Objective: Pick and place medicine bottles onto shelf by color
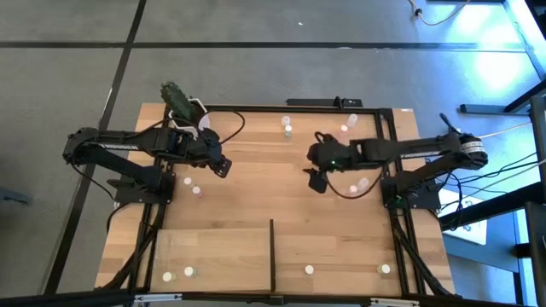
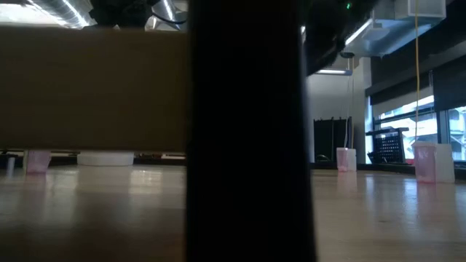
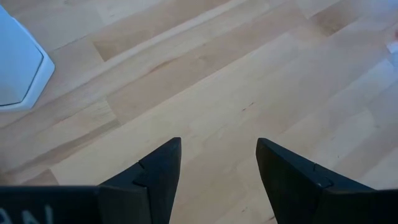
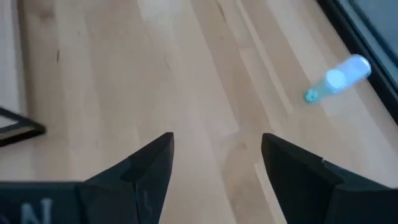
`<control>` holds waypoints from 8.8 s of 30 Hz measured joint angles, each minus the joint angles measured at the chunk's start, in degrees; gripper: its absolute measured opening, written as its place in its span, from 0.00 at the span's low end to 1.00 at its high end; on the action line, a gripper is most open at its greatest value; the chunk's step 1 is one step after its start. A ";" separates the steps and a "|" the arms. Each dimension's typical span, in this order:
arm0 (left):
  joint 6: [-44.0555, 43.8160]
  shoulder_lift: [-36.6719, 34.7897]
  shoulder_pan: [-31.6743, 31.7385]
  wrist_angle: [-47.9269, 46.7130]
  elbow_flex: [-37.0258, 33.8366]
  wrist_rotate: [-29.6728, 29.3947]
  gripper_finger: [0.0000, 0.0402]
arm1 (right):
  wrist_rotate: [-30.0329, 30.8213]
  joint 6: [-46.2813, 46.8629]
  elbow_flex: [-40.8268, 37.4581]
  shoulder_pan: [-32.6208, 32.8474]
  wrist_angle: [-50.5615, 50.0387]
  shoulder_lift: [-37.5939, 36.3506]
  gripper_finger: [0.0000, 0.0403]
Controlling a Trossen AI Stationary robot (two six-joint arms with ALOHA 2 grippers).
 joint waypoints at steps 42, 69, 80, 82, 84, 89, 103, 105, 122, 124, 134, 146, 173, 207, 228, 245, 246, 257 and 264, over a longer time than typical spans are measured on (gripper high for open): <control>4.33 0.00 1.40 3.84 0.00 -0.45 0.50 | 2.98 -7.27 -30.31 -18.58 72.63 20.01 0.61; 4.31 0.00 1.38 4.17 0.00 -0.37 0.50 | 6.94 -4.09 -18.82 -20.03 70.46 32.26 0.61; 4.29 0.00 1.40 4.20 0.02 -0.37 0.50 | 7.30 -3.02 -18.84 -20.68 71.16 34.78 0.61; 4.27 0.00 1.39 4.20 0.01 -0.37 0.50 | 7.30 -4.00 -18.84 -20.81 71.62 34.78 0.61; 4.27 0.00 1.38 4.20 0.02 -0.37 0.50 | 7.29 -4.89 -18.84 -21.02 72.39 34.78 0.61; 4.27 0.00 1.39 4.20 0.02 -0.39 0.50 | 4.68 -5.70 -18.84 -22.10 72.74 34.78 0.61; 4.25 0.00 1.39 4.20 0.01 -0.38 0.50 | -2.44 -4.29 -18.84 -24.59 72.72 34.78 0.61; 4.25 0.00 1.40 4.20 0.00 -0.37 0.50 | -2.60 -4.53 -18.84 -24.55 72.74 34.78 0.61; 4.25 0.00 1.40 4.20 0.01 -0.37 0.50 | 0.24 -4.23 -14.08 -24.55 68.08 34.78 0.61; 4.25 0.00 1.39 4.20 0.01 -0.37 0.50 | 0.24 -4.15 -14.08 -24.55 67.49 34.78 0.61; 4.36 0.00 1.40 4.20 0.01 -0.37 0.50 | 1.94 0.30 -14.08 -24.55 67.40 34.78 0.61; 4.40 0.00 1.39 4.20 0.01 -0.37 0.50 | -0.22 -4.25 -14.08 -24.64 67.49 34.78 0.61; 4.44 0.00 1.39 4.20 0.02 -0.37 0.50 | -0.14 -2.08 -14.08 -25.18 67.51 34.78 0.61; 4.47 0.00 1.38 4.18 0.00 -0.37 0.50 | 0.45 -0.09 -14.06 -25.17 68.89 34.78 0.61; 5.89 0.00 1.38 4.17 0.02 -0.39 0.50 | 2.54 -1.52 -14.06 -25.18 69.72 34.78 0.61; 5.89 -0.01 1.40 4.17 0.02 -0.39 0.50 | 2.79 -1.51 -14.06 -25.18 69.67 34.78 0.59; 5.89 -0.02 1.40 4.17 0.01 -0.39 0.50 | 2.79 -1.52 -14.06 -25.18 69.67 34.78 0.57; 5.89 0.00 1.39 4.17 0.02 -0.39 0.50 | 2.38 -1.52 -14.06 -25.18 69.65 34.78 0.41; 5.88 0.00 1.38 4.17 0.00 -0.37 0.50 | 2.38 -1.53 -14.06 -25.18 69.63 34.78 0.36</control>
